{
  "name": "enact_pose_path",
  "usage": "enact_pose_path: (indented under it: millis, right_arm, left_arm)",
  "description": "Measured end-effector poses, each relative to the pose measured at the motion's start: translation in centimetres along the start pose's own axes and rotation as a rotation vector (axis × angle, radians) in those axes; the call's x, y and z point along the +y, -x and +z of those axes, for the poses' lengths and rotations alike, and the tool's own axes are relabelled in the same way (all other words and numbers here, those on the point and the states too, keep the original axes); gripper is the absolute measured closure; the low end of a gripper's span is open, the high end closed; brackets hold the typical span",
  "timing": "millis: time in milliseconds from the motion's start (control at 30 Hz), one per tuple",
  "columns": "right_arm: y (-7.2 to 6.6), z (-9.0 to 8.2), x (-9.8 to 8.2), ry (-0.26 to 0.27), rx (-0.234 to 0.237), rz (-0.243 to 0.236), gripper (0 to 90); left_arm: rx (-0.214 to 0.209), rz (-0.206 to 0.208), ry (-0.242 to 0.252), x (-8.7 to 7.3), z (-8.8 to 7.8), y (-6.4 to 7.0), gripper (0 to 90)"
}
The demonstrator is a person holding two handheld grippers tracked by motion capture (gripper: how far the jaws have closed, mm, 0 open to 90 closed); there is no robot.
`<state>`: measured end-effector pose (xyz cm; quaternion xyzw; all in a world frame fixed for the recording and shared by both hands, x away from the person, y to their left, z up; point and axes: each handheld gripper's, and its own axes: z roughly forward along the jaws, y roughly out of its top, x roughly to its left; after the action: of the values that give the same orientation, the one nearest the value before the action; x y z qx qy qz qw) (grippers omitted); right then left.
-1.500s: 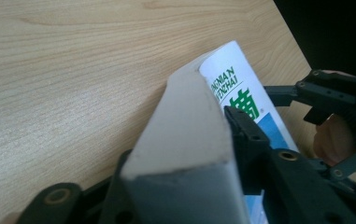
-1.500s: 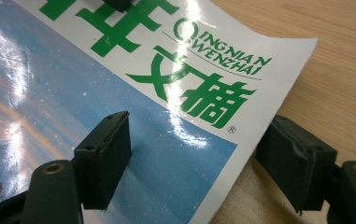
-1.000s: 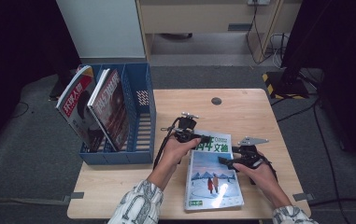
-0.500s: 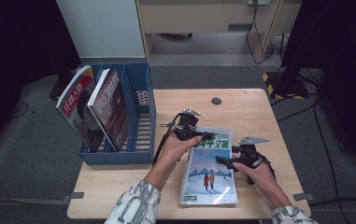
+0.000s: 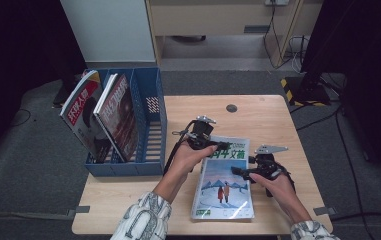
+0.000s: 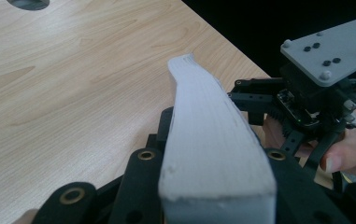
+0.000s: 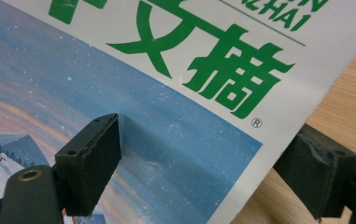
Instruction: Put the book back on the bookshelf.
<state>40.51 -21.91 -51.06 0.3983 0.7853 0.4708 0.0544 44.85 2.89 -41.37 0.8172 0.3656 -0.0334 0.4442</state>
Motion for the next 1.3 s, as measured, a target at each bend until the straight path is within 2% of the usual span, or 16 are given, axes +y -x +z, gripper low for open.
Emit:
enact_pose_path:
  millis: [400,600,667,800,933,967,1000,1033,1067,1100,1133,1167,1200,1233,1300]
  right_arm:
    - [0.0,-0.2,0.0,0.002,-0.004,-0.014,20.7]
    - [0.2,-0.3,0.0,0.014,0.012,0.005,19.3]
    - [0.3,-0.5,-0.2,0.025,-0.010,-0.007,14.8]
    - [1.0,-0.8,-0.6,-0.013,-0.031,0.000,9.5]
    - [2.2,-1.8,-1.1,-0.011,-0.072,-0.001,10.3]
    - [2.7,-2.4,-1.2,-0.004,-0.105,0.008,11.3]
    - [2.7,-2.4,-1.2,-0.004,-0.105,0.008,11.3]
    - [3.2,-2.7,-1.5,-0.022,-0.155,-0.003,12.9]
    - [3.2,-2.7,-1.5,-0.022,-0.155,-0.003,12.9]
    - [3.7,-2.8,-1.8,-0.051,-0.203,-0.006,13.6]
    - [3.7,-2.8,-1.8,-0.051,-0.203,-0.006,13.6]
    - [4.1,-2.8,-2.0,-0.067,-0.250,0.006,15.0]
    - [4.1,-2.8,-2.0,-0.067,-0.250,0.006,15.0]
    - [4.4,-2.8,-2.2,-0.089,-0.280,0.013,15.1]
    - [4.5,-2.7,-2.3,-0.095,-0.290,0.012,15.1]
  left_arm:
    - [0.010,-0.011,0.020,-0.2,0.1,0.1,71.6]
    - [0.006,-0.016,0.028,-0.1,-0.1,0.2,72.4]
    - [0.007,-0.020,0.028,-0.1,-0.2,0.2,72.5]
    - [0.014,-0.016,0.026,0.0,-0.5,0.3,72.6]
    - [0.022,-0.021,0.031,0.1,-1.0,0.1,72.7]
    - [0.024,-0.025,0.033,0.1,-1.1,0.1,72.8]
    - [0.025,-0.026,0.034,0.2,-1.2,0.0,72.8]
    - [0.027,-0.025,0.037,0.2,-1.5,0.0,72.8]
    - [0.027,-0.025,0.037,0.2,-1.5,0.0,72.9]
    - [0.029,-0.023,0.042,0.3,-1.8,0.0,73.0]
    - [0.029,-0.023,0.042,0.3,-1.8,0.0,73.0]
    - [0.033,-0.023,0.045,0.4,-2.1,0.1,73.0]
    - [0.033,-0.023,0.045,0.4,-2.1,0.1,73.1]
    - [0.036,-0.020,0.049,0.5,-2.3,0.1,73.1]
    - [0.037,-0.020,0.050,0.5,-2.3,0.1,73.1]
